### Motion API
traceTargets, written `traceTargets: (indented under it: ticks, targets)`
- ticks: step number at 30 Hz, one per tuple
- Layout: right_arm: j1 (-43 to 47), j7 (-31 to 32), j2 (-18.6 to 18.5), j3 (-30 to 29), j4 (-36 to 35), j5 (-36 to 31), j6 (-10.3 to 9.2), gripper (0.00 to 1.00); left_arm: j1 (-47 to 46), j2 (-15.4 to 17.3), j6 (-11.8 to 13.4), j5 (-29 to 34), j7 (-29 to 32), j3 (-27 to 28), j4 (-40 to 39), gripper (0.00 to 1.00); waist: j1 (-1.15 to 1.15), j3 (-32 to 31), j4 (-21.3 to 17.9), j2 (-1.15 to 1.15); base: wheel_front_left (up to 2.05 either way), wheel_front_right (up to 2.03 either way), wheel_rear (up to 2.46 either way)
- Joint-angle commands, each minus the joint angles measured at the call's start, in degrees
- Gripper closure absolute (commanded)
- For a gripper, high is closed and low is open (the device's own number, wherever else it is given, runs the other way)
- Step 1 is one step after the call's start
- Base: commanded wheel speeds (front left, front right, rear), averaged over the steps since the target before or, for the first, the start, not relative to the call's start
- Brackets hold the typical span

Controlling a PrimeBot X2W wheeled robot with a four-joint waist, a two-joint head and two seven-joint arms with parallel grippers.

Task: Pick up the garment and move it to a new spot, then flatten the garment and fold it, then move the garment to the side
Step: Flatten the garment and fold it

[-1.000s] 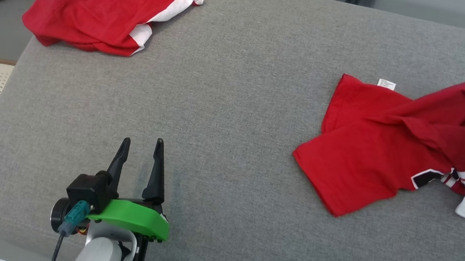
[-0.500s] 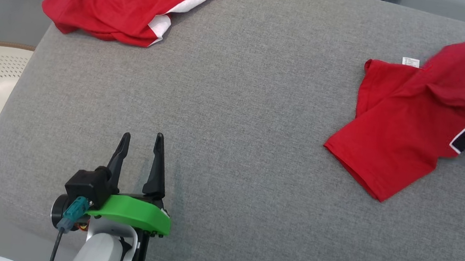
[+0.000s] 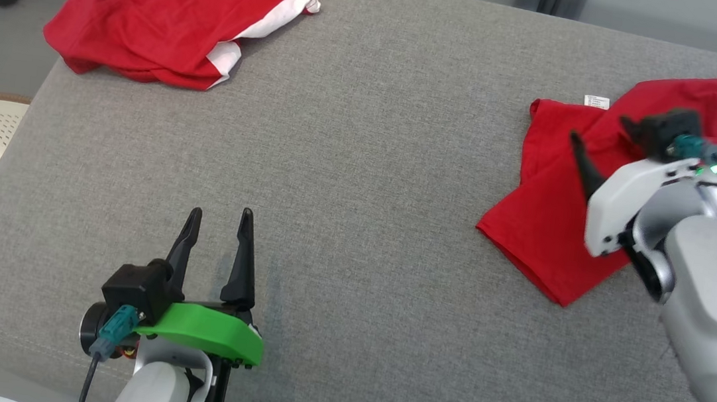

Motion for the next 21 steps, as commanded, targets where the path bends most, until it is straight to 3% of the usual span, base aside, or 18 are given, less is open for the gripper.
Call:
traceTargets:
  ticks: [1,9,14,18,19,21]
  targets:
    - [2.15,0.88,-0.17,3.42,-2.57,2.4,-0.07,0.0,0.31,0.19,-0.2,0.32,-0.02,0.12,0.01,0.0,0.0,0.11,0.11,0.0,0.0,0.0,0.0]
    - [7.51,7.79,-4.83,19.3,-14.07,10.52,-0.07,0.0,0.05,0.19,-0.28,-0.06,-0.02,0.08,0.22,0.0,0.0,0.2,1.05,0.0,0.0,0.0,0.0]
    - [7.85,10.72,-6.55,23.58,-14.6,11.39,-0.07,0.0,-0.15,0.19,-0.17,-0.22,-0.02,-0.08,0.11,0.0,0.0,0.25,1.6,0.0,0.0,0.0,0.0]
    - [7.02,12.06,-5.83,24.85,-11.91,10.92,-0.07,0.0,-0.23,0.19,-0.03,-0.36,-0.02,-0.23,0.05,0.0,0.0,0.38,1.77,0.0,0.0,0.0,0.0]
    - [6.72,12.14,-5.4,24.66,-10.82,10.37,-0.07,0.44,-0.25,0.19,0.05,-0.41,-0.02,-0.3,0.05,0.0,0.0,0.4,1.8,0.0,0.0,0.0,0.0]
    - [6.03,11.49,-4.48,24.31,-8.6,9.1,-0.09,0.72,-0.43,0.19,0.12,-0.6,-0.02,-0.5,0.16,0.0,0.0,0.45,1.9,0.0,0.0,0.0,0.0]
